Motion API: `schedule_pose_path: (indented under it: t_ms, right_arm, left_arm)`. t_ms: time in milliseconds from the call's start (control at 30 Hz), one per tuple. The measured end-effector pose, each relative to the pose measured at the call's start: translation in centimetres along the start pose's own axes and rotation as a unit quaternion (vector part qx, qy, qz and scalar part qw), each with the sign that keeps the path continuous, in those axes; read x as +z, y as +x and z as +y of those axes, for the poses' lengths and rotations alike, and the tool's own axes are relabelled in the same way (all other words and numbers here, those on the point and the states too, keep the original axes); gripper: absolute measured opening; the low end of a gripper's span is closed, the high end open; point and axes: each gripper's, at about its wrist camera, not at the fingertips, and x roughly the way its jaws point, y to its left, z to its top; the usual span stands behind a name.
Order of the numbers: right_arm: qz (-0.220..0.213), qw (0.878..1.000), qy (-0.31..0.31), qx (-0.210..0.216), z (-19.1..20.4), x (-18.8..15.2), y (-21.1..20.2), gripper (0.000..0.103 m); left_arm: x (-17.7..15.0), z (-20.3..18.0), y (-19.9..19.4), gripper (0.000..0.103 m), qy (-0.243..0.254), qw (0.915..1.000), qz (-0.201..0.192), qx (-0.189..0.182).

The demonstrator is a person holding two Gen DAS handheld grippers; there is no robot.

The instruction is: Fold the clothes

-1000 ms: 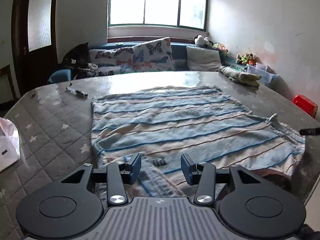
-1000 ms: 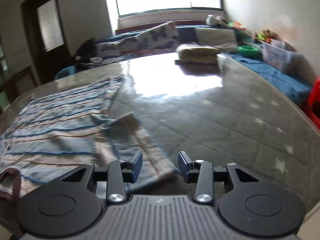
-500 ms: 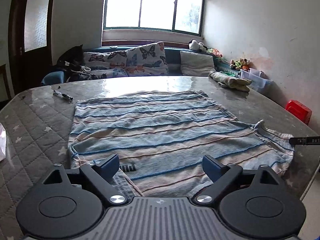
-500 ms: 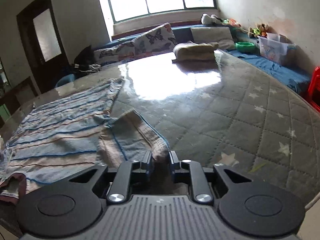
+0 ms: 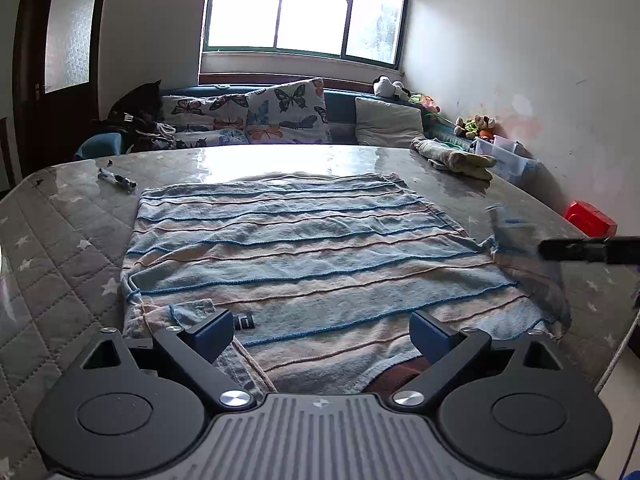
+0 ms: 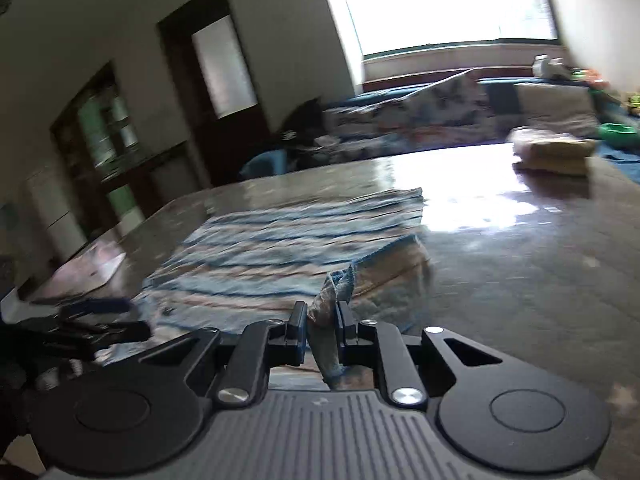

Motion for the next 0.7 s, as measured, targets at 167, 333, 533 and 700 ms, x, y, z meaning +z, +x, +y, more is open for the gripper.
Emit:
schedule_pose_path:
  t_ms: [167,333,533,700]
  right_arm:
    - [0.032,0.999,-0.011,0.038,1.7,-0.7,2.9,0.016]
    - [0.047,0.998,-0.012,0.043,1.4,-0.9,3.0,0.023]
    - [0.048,0.998,-0.039,-0.005,-0.7,1.2,3.5,0.023]
    - [0.061,0.995,-0.072,-0.040,-2.1,2.9,6.6,0.023]
  left_arm:
    - [0.0,-0.1,0.2,0.097,-0.001,1.0000,0.002,-0.002]
    - [-0.1,-0.3,0.5,0.097,0.002,1.0000,0.007,-0.004]
    - [0.3,-1.2,1.1,0.097,0.011,0.9998,0.010,-0.012]
    - [0.9,-2.6,1.9,0.097,0.026,0.9993,0.013,-0.024]
